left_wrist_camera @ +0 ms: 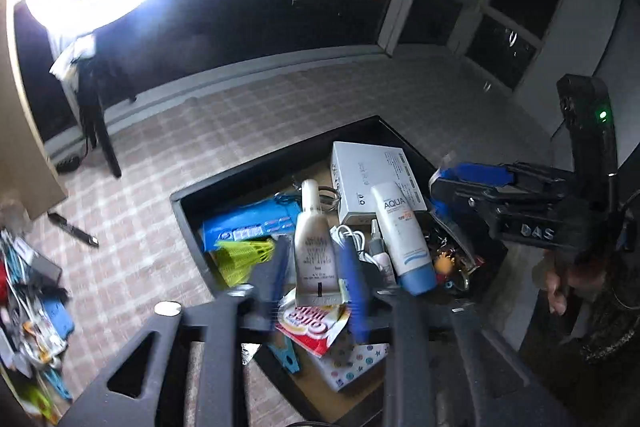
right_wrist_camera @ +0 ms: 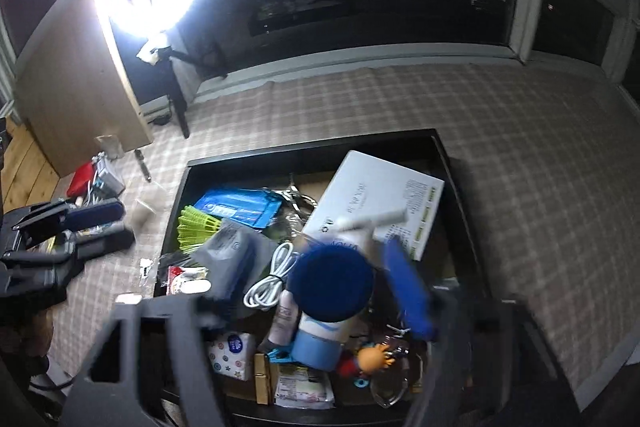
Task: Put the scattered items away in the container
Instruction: 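Carry both items over the black tray and open both tools to drop them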
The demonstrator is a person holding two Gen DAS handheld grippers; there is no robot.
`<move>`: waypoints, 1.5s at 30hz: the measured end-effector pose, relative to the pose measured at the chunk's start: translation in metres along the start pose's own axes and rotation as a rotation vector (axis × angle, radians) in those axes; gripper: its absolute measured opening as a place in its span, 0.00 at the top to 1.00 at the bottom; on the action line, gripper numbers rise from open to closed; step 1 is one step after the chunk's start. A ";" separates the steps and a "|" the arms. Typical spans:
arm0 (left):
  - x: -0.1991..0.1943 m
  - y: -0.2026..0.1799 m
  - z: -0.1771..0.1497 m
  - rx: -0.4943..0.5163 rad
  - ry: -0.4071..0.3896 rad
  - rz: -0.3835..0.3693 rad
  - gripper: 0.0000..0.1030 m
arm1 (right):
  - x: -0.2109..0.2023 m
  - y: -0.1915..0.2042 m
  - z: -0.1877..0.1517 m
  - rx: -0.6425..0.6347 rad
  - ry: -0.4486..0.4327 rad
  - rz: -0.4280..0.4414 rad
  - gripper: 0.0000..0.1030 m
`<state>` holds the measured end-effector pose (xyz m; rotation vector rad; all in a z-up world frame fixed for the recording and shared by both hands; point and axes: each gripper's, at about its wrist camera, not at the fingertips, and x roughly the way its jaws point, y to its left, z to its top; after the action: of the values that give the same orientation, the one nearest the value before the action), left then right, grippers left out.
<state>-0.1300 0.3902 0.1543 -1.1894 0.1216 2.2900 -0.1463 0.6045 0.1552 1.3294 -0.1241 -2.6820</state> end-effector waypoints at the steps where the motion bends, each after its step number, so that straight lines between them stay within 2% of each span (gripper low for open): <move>1: -0.001 -0.003 0.001 0.006 -0.012 0.003 0.26 | -0.002 -0.001 0.000 0.005 -0.010 -0.007 0.27; 6: -0.005 -0.011 0.001 0.044 -0.039 0.032 0.26 | -0.004 0.002 0.001 -0.002 -0.017 -0.011 0.27; 21: -0.040 0.015 -0.006 -0.015 -0.098 0.106 0.28 | -0.003 0.042 0.008 -0.081 -0.028 0.061 0.27; 45: -0.097 0.081 -0.032 -0.143 -0.182 0.212 0.28 | -0.001 0.161 0.017 -0.255 -0.027 0.185 0.27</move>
<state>-0.1039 0.2699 0.1972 -1.0742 0.0170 2.6187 -0.1446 0.4465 0.1884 1.1463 0.0853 -2.4640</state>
